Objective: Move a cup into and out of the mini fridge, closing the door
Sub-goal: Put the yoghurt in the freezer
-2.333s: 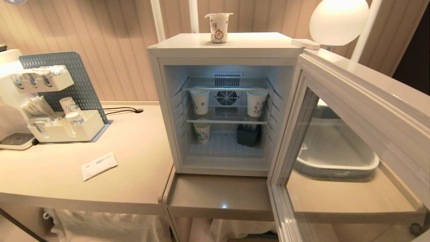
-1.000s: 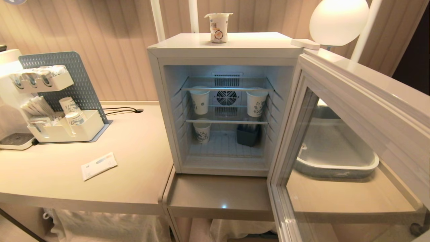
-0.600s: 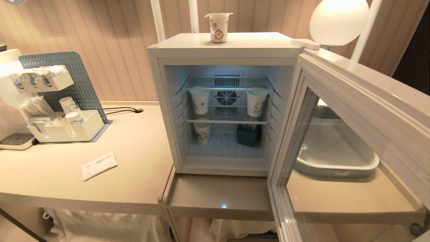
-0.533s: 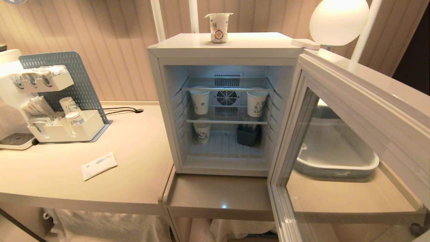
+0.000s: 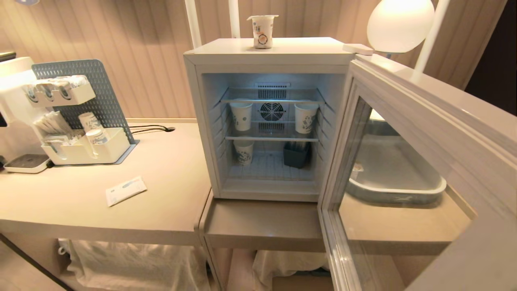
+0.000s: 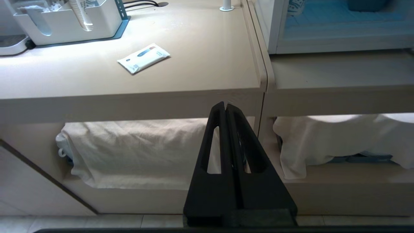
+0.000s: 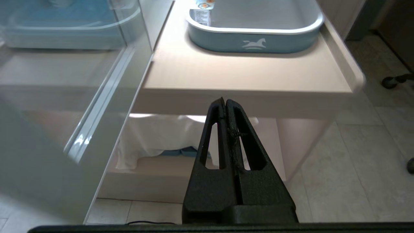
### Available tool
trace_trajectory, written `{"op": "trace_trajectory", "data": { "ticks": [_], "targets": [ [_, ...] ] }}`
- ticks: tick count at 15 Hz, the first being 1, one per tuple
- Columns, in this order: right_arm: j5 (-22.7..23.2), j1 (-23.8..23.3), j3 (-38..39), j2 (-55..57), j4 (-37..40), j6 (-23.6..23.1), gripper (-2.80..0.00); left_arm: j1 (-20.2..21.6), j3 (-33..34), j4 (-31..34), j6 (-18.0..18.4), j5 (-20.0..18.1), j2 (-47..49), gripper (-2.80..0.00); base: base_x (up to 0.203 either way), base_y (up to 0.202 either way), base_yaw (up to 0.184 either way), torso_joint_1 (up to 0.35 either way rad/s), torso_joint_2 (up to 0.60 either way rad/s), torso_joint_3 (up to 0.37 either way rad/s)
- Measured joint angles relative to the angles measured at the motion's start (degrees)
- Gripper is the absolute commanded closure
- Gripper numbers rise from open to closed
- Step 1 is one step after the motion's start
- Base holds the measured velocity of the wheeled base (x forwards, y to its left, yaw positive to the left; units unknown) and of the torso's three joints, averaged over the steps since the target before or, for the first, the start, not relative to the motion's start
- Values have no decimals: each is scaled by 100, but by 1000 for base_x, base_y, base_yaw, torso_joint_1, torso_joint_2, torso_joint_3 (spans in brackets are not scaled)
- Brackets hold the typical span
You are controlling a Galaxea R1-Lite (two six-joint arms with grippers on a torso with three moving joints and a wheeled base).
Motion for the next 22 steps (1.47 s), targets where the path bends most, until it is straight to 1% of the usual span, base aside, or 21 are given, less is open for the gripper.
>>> {"op": "trace_trajectory", "data": {
  "ticks": [14, 19, 22],
  "targets": [
    [2, 2, 0, 0, 2, 0, 0, 0, 0, 2, -5, 5, 0, 0, -187, 0, 0, 0, 1, 2],
    [2, 2, -2, 0, 2, 0, 0, -2, 0, -11, -30, 5, 0, 0, 0, 0, 0, 0, 0, 0],
    [0, 0, -2, 0, 0, 2, 0, 2, 0, -26, -91, 7, 0, 0, 3, 102, -9, 1, 2, 3]
  ]
}}
